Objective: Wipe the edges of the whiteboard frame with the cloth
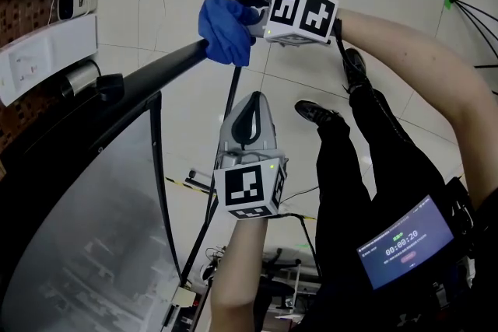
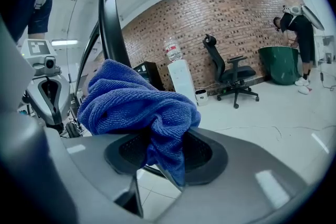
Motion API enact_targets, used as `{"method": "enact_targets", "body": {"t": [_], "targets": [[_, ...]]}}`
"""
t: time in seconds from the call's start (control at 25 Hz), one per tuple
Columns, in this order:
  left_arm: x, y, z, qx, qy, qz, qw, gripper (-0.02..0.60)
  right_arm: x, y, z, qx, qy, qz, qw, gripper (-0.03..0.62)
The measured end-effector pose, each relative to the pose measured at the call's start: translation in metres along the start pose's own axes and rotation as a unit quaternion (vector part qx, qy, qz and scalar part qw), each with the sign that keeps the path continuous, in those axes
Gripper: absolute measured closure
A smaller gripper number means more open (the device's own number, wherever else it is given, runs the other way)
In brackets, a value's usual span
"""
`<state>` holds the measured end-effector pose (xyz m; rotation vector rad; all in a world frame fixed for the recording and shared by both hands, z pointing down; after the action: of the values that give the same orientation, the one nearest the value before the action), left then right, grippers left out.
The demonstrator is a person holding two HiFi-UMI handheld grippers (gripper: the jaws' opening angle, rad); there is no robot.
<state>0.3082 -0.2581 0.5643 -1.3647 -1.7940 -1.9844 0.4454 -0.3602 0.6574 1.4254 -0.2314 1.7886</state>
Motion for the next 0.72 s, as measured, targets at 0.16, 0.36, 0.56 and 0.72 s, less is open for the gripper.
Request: {"method": "enact_targets", "body": {"t": [0.16,0.36,0.56,0.72], "targets": [[0.006,0.005,-0.009,0.007,-0.003,-0.001,1.0,0.578,0.015,0.013,0.004,0.003,0.001,-0.017,1.0,0.419],[0.021,0.023,-0.02,0.009,-0.01,-0.006,0.9999,0.578,0.043,0.036,0.019,-0.001,-0.003,-0.033,0.999,0.418],[0.024,0.027,-0.02,0.009,-0.018,-0.012,0.9997,0.578,0.052,0.038,0.021,-0.002,-0.009,-0.051,0.999,0.418],[0.027,0.029,-0.014,0.013,-0.028,-0.015,0.9994,0.578,0.06,0.04,0.021,0.002,-0.02,-0.066,0.998,0.418]]}}
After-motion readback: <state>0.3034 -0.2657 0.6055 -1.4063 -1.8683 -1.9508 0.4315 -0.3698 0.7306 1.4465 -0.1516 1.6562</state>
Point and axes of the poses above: the fingertips, and each gripper's own axes: y forward along the fingers, z to its right, x out of its underside, the point moved 7 cm from there along -y, backward along the fingers, and after that the axes turned 2 degrees about z, right-handed, at the moved point
